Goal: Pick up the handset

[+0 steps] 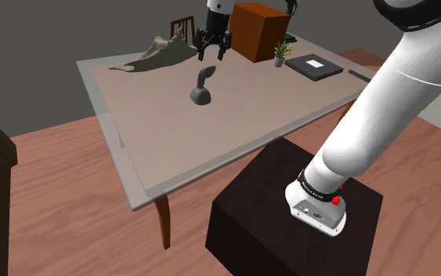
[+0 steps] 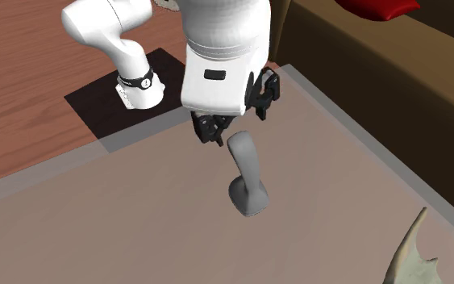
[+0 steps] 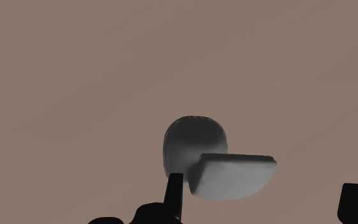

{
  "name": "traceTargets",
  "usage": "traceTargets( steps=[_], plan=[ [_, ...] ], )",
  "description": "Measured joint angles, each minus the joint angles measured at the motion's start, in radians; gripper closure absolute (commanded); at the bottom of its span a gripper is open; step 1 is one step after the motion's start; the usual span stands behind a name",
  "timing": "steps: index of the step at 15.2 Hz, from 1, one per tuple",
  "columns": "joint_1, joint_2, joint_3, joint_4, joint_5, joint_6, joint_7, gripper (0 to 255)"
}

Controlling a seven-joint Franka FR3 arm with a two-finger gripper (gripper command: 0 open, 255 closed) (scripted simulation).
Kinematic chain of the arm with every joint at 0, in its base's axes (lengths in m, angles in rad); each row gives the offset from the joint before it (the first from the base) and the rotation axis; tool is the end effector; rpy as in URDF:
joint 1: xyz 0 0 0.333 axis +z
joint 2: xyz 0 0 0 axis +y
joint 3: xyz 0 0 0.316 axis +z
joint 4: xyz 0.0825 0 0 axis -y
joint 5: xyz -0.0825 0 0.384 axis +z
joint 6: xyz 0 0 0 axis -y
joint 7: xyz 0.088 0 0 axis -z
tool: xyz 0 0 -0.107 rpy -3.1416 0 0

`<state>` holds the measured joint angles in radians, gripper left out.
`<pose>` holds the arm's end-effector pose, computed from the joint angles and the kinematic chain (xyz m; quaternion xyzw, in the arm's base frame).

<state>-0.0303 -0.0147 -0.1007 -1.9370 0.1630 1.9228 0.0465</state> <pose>0.5519 -0.0615 0.4893 -0.9902 0.1163 -0.0034 0.0771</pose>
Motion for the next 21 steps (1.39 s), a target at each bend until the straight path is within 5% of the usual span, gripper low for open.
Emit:
traceTargets(
  steps=[3,10,11,21],
  plan=[
    [-0.013,0.102,-0.012,0.082,0.049,0.007,0.0,0],
    [-0.017,0.148,-0.012,0.049,0.07,0.082,-0.018,0],
    [-0.017,0.15,-0.013,0.046,0.071,0.087,-0.019,255],
    [-0.017,0.15,-0.013,0.044,0.071,0.091,-0.021,255]
  ],
)
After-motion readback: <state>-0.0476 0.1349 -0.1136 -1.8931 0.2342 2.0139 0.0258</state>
